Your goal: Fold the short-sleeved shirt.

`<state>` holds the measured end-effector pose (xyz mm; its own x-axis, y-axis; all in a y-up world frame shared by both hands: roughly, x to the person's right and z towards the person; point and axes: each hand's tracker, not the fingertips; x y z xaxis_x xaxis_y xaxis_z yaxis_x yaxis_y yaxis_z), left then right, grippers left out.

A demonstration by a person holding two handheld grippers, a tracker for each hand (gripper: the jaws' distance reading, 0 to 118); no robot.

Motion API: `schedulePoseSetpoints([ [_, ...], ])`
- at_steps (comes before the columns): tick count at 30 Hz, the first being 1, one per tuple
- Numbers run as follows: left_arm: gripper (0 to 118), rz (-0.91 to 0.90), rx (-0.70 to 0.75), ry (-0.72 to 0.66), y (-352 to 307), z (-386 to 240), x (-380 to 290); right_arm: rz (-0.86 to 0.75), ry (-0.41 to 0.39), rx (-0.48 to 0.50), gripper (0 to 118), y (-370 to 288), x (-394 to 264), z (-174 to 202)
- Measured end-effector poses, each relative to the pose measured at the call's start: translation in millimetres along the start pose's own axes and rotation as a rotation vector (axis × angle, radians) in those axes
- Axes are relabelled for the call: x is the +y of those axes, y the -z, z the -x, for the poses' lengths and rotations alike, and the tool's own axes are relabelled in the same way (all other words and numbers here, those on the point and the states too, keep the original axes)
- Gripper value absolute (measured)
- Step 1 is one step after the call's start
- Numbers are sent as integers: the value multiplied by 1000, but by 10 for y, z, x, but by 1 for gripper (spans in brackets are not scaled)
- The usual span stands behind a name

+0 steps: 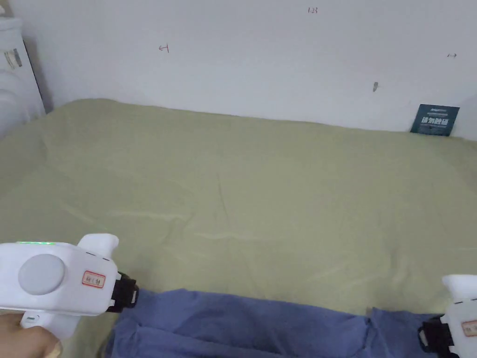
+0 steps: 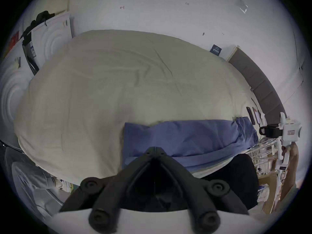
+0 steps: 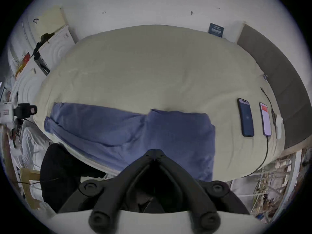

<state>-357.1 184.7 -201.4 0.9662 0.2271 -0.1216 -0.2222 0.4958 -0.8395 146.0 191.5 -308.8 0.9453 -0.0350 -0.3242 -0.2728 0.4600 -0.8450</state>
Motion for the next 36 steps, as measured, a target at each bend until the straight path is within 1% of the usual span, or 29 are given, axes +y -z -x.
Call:
schedulePoseSetpoints([
  [2, 0, 3, 8, -14, 60, 23, -8, 4, 23, 29, 0, 53, 20, 45],
  [6, 0, 28, 0, -9, 184, 263, 33, 12, 20, 46, 0, 120, 31, 81],
  [8, 0, 33, -90, -48, 206, 508, 67, 13, 21, 51, 0, 110, 29, 93],
  [9, 0, 40, -160, -82, 242, 674, 78, 15, 23, 53, 0, 99, 31, 87],
  [10, 0, 62, -257, -99, 302, 846, 82, 16, 21, 54, 0, 96, 32, 83],
  [11, 0, 55, -326, -148, 356, 1012, 63, 17, 17, 48, 0, 110, 33, 65],
  [13, 0, 76, -525, -169, 441, 1201, -6, 17, 16, 42, 0, 102, 31, 44],
  [15, 0, 64, -558, -197, 539, 1342, -93, 13, 32, 46, 0, 72, 19, 36],
  [16, 0, 71, -550, -237, 562, 1351, -128, 14, 34, 52, 0, 68, 17, 34],
  [18, 0, 60, -590, -284, 620, 1383, -213, 12, 42, 44, 0, 55, 7, 39],
  [20, 1, 52, -620, -289, 662, 1381, -251, 13, 38, 47, 0, 48, 4, 45],
  [21, 7, 56, -627, -309, 693, 1397, -279, 16, 45, 51, 0, 45, 0, 47],
  [22, 42, 71, -635, -311, 722, 1392, -300, 16, 44, 54, 0, 43, -4, 51],
  [23, 85, 71, -615, -306, 753, 1364, -320, 17, 45, 56, 0, 54, -3, 51],
  [24, 117, 80, -601, -306, 804, 1345, -315, 17, 47, 58, 0, 55, -7, 58],
  [25, 118, 58, -600, -314, 812, 1369, -349, 18, 46, 61, 0, 53, -11, 68],
  [29, 118, 47, -701, -444, 988, 1425, -387, 21, 49, 78, 0, 77, -28, 93],
  [30, 118, 49, -746, -449, 1022, 1381, -378, 25, 54, 86, 0, 91, -31, 101],
  [31, 117, 59, -761, -450, 1050, 1338, -366, 29, 57, 94, 0, 112, -29, 96],
  [32, 114, 69, -766, -444, 1056, 1280, -419, 31, 62, 98, 0, 129, -31, 101],
  [33, 106, 74, -767, -398, 1070, 1238, -429, 33, 65, 102, 0, 144, -35, 112],
  [34, 79, 83, -781, -387, 1092, 1190, -434, 35, 66, 103, 0, 154, -42, 125],
  [35, 41, 107, -757, -376, 1123, 1144, -443, 37, 67, 106, 0, 169, -45, 120],
  [36, 7, 128, -676, -336, 1254, 1240, -442, 40, 68, 114, 0, 176, -48, 117],
])
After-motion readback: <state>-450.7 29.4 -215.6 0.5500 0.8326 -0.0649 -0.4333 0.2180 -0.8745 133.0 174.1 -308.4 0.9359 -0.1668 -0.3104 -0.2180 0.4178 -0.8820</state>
